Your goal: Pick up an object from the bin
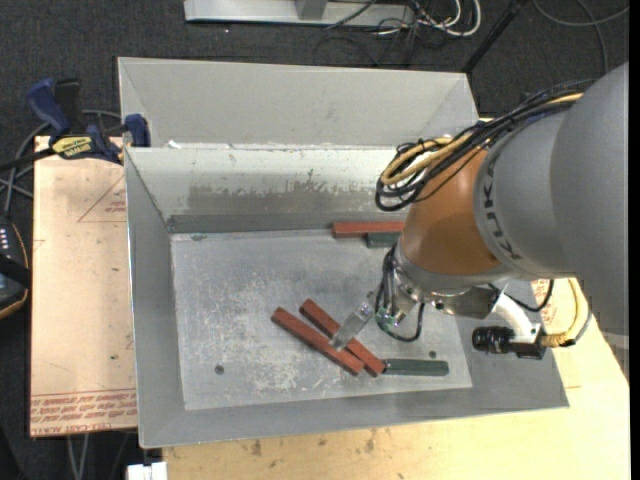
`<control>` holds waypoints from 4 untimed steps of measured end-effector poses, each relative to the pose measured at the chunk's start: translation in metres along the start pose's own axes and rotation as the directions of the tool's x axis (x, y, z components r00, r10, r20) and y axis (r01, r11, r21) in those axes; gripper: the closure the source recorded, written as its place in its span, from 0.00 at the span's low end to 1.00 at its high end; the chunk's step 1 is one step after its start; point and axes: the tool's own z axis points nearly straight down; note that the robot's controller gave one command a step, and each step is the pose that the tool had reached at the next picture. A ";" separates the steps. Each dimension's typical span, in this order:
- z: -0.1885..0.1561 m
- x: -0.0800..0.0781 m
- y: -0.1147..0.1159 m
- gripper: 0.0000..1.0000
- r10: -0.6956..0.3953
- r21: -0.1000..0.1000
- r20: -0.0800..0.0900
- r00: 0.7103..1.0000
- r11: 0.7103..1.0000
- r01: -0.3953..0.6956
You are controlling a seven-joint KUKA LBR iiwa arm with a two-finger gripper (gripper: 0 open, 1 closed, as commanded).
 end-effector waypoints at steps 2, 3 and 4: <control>0.057 0.054 0.021 1.00 0.036 0.008 -0.001 0.999 0.999 -0.036; -0.052 0.059 0.030 1.00 0.007 0.001 0.003 1.000 1.000 -0.007; -0.110 0.063 0.043 1.00 0.025 0.002 0.003 1.000 1.000 -0.025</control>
Offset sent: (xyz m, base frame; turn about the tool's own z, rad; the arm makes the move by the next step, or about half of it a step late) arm -0.0212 0.0539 -0.0568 0.0393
